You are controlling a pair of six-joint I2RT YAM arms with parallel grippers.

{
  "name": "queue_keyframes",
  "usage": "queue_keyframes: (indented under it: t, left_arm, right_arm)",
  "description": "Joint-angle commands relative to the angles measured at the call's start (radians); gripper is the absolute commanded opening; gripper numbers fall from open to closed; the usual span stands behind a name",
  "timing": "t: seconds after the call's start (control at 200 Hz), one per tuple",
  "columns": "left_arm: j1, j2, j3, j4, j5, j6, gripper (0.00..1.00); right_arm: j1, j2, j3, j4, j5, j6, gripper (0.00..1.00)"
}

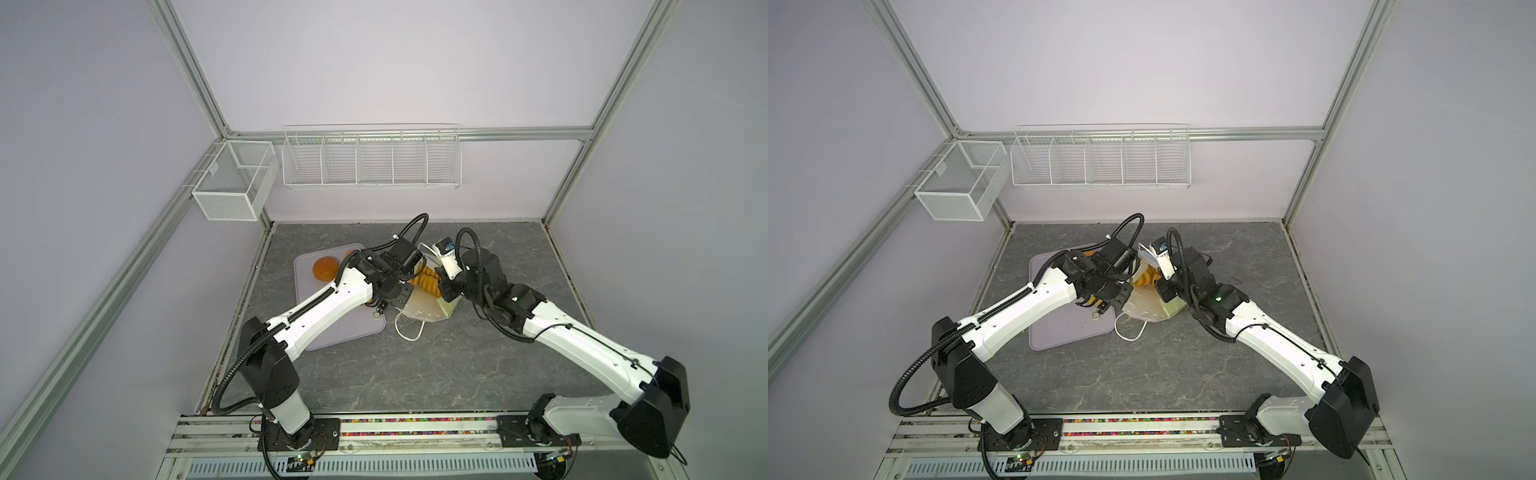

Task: Take the fake bread out of the paper bag
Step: 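Pinch a striped yellow bread inside the bag with the left gripper's tongs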

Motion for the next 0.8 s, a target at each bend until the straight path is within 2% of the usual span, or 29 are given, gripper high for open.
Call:
queue_keyframes:
  t: [0.0, 0.08, 0.27, 0.65, 0.795]
  left_arm:
    - [-0.001, -0.005, -0.004, 0.003, -0.029, -0.012, 0.26]
    - [0.000, 0.011, 0.001, 0.002, -0.057, -0.005, 0.33]
    - [-0.001, 0.071, 0.034, -0.002, -0.107, 0.007, 0.37]
    - [0.000, 0.185, 0.074, -0.016, -0.153, 0.038, 0.39]
    - [0.002, 0.225, 0.092, -0.041, -0.134, 0.043, 0.40]
  right_arm:
    - [0.004, -0.017, -0.013, 0.045, -0.014, -0.001, 0.07]
    - [0.002, -0.016, -0.013, 0.045, -0.022, 0.000, 0.07]
    - [0.003, -0.019, -0.014, 0.047, -0.039, 0.000, 0.07]
    - [0.003, -0.028, -0.020, 0.048, -0.076, -0.020, 0.07]
    - [0.003, -0.031, -0.025, 0.049, -0.076, -0.026, 0.07]
